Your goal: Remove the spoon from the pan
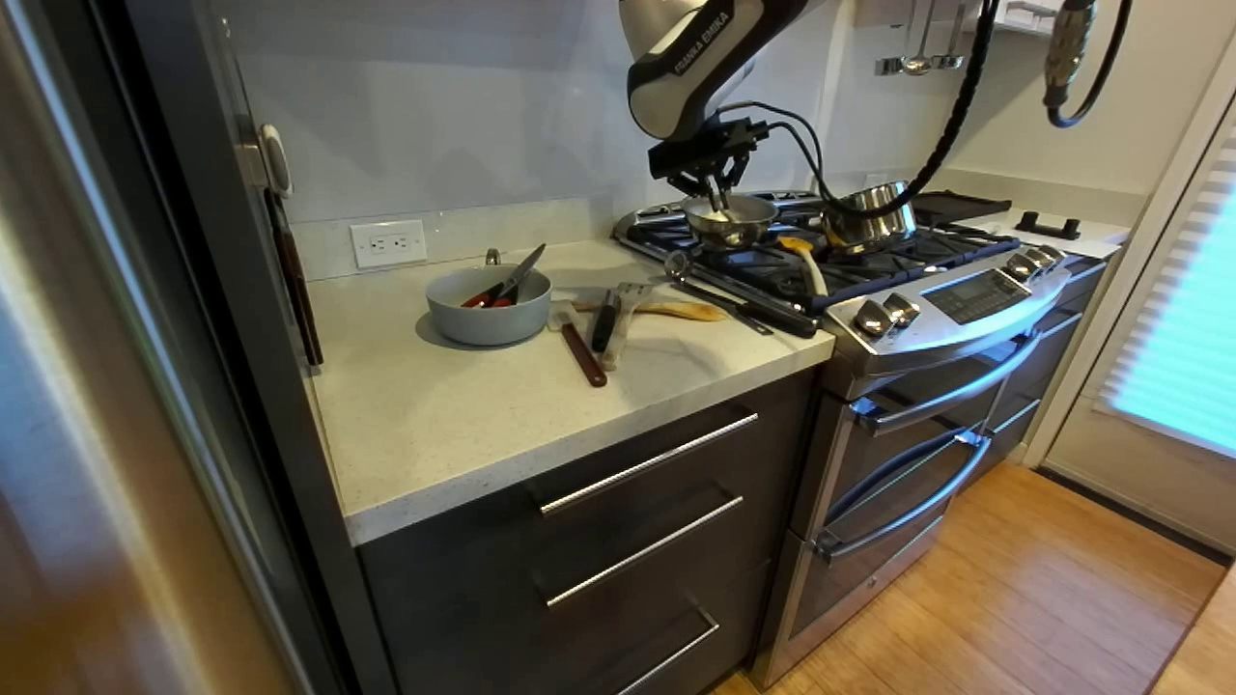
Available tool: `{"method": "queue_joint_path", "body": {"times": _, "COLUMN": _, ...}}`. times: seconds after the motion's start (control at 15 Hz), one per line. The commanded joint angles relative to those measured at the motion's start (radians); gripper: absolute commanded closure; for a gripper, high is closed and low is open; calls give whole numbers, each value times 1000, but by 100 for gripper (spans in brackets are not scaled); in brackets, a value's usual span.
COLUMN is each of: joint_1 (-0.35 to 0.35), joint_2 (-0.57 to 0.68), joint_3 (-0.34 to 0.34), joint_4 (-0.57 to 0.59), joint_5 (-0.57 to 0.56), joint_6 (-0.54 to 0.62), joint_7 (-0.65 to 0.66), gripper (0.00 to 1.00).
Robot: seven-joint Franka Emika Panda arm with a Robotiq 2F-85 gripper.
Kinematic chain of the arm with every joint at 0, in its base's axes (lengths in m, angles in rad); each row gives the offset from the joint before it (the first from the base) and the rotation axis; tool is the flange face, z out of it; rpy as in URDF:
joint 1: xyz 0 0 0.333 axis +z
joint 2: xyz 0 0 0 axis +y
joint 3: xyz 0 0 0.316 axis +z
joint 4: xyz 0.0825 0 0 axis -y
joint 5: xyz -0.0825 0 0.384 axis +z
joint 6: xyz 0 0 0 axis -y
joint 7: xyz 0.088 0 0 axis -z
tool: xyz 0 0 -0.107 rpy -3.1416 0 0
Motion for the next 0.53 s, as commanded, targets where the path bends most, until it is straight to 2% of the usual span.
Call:
{"method": "queue_joint_path", "body": {"times": 0.0, "joint_1": -15, "joint_2": 17, "joint_3": 7, "joint_4": 29, "joint_5": -1, "joint_6": -11, "joint_7": 26, "gripper": 97}}
{"method": "queue_joint_path", "body": {"times": 0.2, "joint_1": -3, "joint_2": -2, "joint_3": -4, "joint_4": 21, "joint_5": -17, "joint_6": -5, "joint_7": 45, "gripper": 97}}
{"method": "queue_joint_path", "body": {"times": 0.47, "joint_1": 47, "joint_2": -55, "joint_3": -16, "joint_4": -4, "joint_5": -62, "joint_6": 13, "joint_7": 63, "gripper": 97}}
